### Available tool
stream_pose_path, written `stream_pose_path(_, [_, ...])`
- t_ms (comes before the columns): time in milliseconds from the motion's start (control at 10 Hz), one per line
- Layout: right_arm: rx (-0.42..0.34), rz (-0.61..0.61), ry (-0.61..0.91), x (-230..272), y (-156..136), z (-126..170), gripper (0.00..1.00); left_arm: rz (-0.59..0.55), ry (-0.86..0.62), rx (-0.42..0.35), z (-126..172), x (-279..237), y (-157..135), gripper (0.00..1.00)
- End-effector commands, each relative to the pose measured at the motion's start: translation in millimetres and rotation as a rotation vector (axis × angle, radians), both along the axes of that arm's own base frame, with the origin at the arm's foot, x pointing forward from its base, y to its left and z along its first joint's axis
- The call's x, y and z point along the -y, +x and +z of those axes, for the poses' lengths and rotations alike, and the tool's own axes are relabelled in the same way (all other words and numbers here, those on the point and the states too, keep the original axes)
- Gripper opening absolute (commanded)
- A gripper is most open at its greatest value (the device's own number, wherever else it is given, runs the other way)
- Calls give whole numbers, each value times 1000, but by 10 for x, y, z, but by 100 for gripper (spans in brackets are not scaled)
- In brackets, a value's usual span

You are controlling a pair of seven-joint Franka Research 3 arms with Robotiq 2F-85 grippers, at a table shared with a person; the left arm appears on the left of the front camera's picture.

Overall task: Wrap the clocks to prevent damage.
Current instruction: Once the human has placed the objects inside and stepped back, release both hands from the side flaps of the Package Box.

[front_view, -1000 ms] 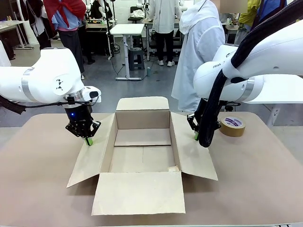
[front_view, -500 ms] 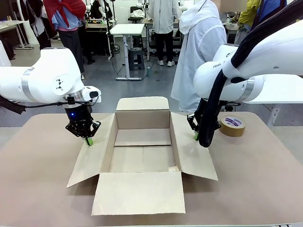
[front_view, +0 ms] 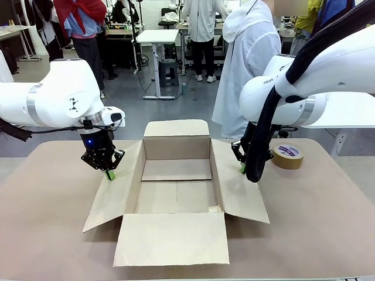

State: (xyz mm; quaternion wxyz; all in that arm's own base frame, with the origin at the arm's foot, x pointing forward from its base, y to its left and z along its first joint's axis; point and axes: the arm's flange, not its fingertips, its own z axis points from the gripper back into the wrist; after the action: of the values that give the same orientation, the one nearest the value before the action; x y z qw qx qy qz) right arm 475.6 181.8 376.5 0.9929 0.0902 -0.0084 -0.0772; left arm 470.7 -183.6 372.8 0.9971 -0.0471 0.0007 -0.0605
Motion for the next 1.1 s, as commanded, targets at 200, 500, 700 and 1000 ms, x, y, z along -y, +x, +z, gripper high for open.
stream_pose_path(200, [-2, -13, -25, -10, -6, -11, 0, -4, 6, -3, 21, -5, -3, 0])
stream_pose_path(500, [-2, -13, -25, -10, -6, -11, 0, -4, 6, -3, 21, -5, -3, 0])
stream_pose_path(700, [-2, -13, -25, -10, -6, -11, 0, -4, 6, -3, 21, -5, -3, 0])
stream_pose_path(1000, [-2, -13, -25, -10, -6, -11, 0, -4, 6, -3, 21, -5, -3, 0])
